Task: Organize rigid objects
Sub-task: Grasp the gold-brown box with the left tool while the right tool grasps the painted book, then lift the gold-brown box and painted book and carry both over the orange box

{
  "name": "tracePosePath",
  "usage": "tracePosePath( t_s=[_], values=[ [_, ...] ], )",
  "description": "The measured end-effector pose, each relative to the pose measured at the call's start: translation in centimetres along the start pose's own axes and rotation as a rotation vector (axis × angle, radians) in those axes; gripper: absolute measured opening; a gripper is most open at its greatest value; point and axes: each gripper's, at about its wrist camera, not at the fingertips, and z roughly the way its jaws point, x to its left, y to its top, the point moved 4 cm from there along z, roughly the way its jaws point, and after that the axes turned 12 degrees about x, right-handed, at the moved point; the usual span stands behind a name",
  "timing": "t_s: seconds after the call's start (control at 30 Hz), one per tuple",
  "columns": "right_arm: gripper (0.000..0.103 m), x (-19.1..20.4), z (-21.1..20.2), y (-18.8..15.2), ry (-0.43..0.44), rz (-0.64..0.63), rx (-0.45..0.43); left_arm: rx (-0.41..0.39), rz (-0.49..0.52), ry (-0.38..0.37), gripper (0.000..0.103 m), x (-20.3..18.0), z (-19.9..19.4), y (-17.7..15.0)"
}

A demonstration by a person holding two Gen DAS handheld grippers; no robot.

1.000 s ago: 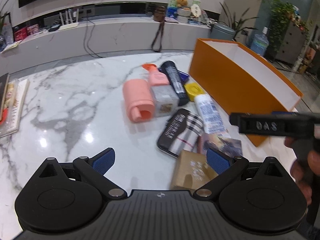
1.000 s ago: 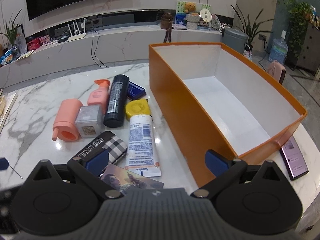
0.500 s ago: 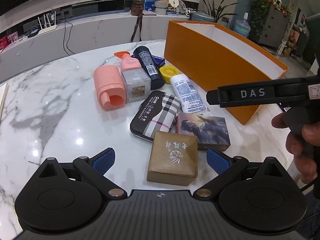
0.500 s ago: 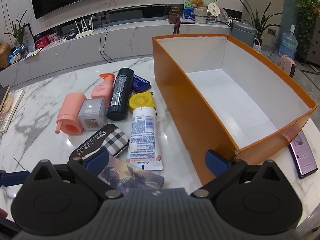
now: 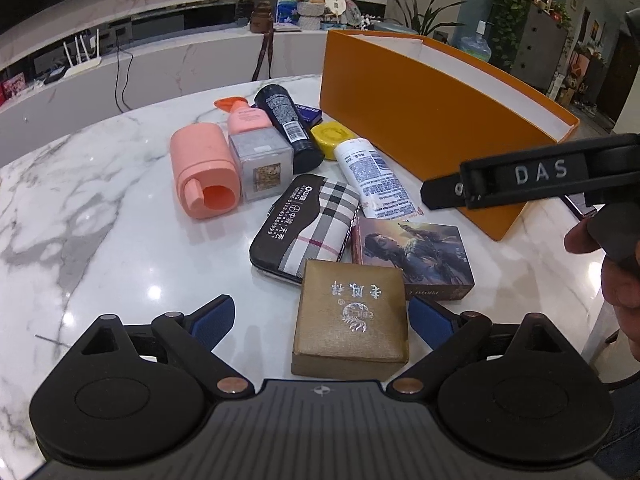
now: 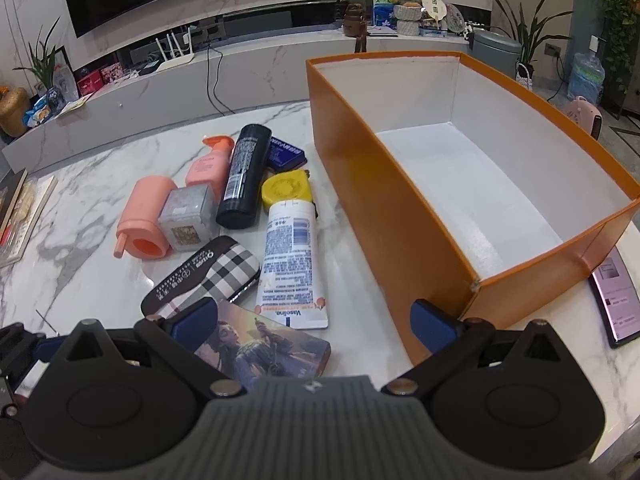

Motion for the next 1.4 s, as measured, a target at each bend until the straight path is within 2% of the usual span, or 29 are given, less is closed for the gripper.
tracePosePath(
  t_s=[0.1,0.23,0.33,0.4,0.5,0.7,0.9,0.97,1.07,1.23,1.3,1.4],
  values=[
    [0.102,0.1,0.6,-0.3,0.003,-0.012,0.02,-0.025,0.027,0.002,0.103,-0.1,0.2,0.0],
    [0.102,0.2,1.1,-0.6,0.013,-0.04,0.034,-0.015,0.073,0.003,0.102,-0.5,0.2,0.0],
    [0.102,0.7,1.5,-0.6,0.05,-0.108,0.055,0.003,0.096,-0.02,0.072,-0.5,0.1,-0.1],
    [0.102,1.1,1.8,-0.7,0.054,-0.177,0.057,0.004,0.103,-0.017,0.068,-0.1,0.2,-0.3],
    [0.102,1.3,2.0,-0.9,0.064,-0.259,0.066,0.003,0.097,-0.018,0.067,0.5,0.1,-0.4],
    [0.102,1.1,2.1,-1.1,0.126,-0.298,0.113,0.01,0.087,-0.014,0.067,2.1,-0.4,-0.9],
    [0.1,3.2,2.1,-2.8,0.101,-0.501,0.153,0.015,0.085,-0.013,0.068,3.2,-0.8,-1.3],
    [0.098,4.3,1.8,-3.3,0.07,-0.6,0.129,0.017,0.088,-0.014,0.068,3.3,-0.8,-1.3],
    [0.097,5.6,0.9,-3.7,0.055,-0.715,0.049,0.029,0.094,-0.006,0.069,3.2,-0.5,-1.2],
    [0.097,5.6,1.4,-2.6,0.085,-0.744,0.021,0.042,0.101,-0.002,0.068,3.2,-0.2,-1.5],
    [0.091,5.3,2.0,-2.3,0.093,-0.751,0.031,0.042,0.097,-0.008,0.068,3.3,-0.2,-1.5],
    [0.088,5.3,2.9,-2.4,0.108,-0.78,0.047,0.044,0.093,-0.013,0.068,3.3,-0.2,-1.5]
  ],
)
